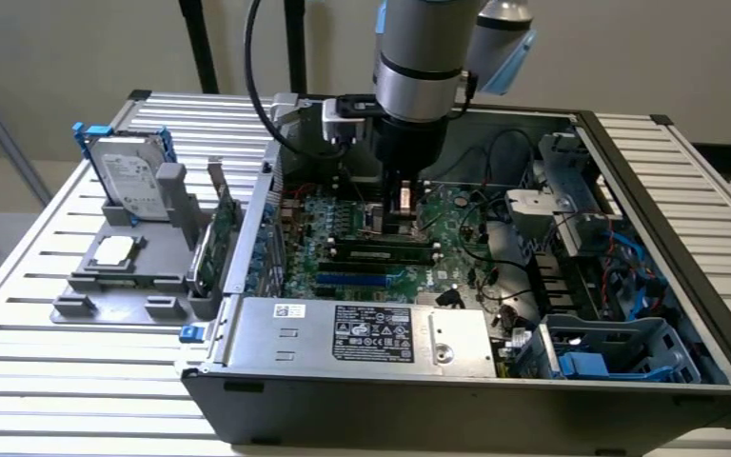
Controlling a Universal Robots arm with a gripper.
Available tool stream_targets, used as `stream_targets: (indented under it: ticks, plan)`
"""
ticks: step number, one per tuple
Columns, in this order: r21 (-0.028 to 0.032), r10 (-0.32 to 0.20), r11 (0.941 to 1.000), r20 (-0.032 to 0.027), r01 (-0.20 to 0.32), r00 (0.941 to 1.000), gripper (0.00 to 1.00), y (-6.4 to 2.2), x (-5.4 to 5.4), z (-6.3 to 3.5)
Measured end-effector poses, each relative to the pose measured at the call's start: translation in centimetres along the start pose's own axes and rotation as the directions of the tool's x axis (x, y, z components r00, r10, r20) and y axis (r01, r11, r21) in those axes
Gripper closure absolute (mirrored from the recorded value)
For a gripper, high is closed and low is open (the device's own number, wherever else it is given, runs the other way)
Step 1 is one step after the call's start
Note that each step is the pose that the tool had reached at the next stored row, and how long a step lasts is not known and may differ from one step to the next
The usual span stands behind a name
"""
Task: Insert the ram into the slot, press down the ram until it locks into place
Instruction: 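Press down the ram until it locks into place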
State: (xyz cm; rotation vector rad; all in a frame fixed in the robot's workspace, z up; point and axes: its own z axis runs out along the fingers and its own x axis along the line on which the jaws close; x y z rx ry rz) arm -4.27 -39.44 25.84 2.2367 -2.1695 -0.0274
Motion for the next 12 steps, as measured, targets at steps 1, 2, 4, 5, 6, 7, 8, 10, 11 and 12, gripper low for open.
stream_targets:
  ticks: [1, 2, 4, 5, 6, 7, 8, 10, 11, 12]
  plan:
    - [0.0001, 0.000, 1.0000, 0.0002, 0.000, 1.0000, 0.89, 0.00, 0.00, -0.33]
    - [0.0001, 0.000, 1.0000, 0.0002, 0.000, 1.0000, 0.89, 0.00, 0.00, -0.63]
    - [0.0001, 0.000, 1.0000, 0.0001, 0.000, 1.0000, 0.89, 0.01, 0.01, -1.07]
    - [0.0001, 0.000, 1.0000, 0.0005, 0.000, 1.0000, 0.89, 0.01, 0.01, -1.21]
    - [0.0002, 0.000, 1.0000, 0.0012, 0.000, 1.0000, 0.89, 0.01, 0.01, -1.25]
    - [0.0002, 0.000, 1.0000, 0.0014, 0.000, 1.0000, 0.89, 0.01, 0.01, -1.25]
    - [0.0002, 0.000, 1.0000, 0.0016, 0.000, 1.0000, 0.89, 0.01, 0.01, -1.25]
    - [0.0001, 0.000, 1.0000, 0.0014, 0.000, 1.0000, 0.89, 0.01, 0.01, -1.26]
    - [0.0001, 0.000, 1.0000, 0.0014, 0.000, 1.0000, 0.89, 0.01, 0.01, -1.26]
    - [0.0001, 0.000, 1.0000, 0.0014, 0.000, 1.0000, 0.89, 0.01, 0.01, -1.26]
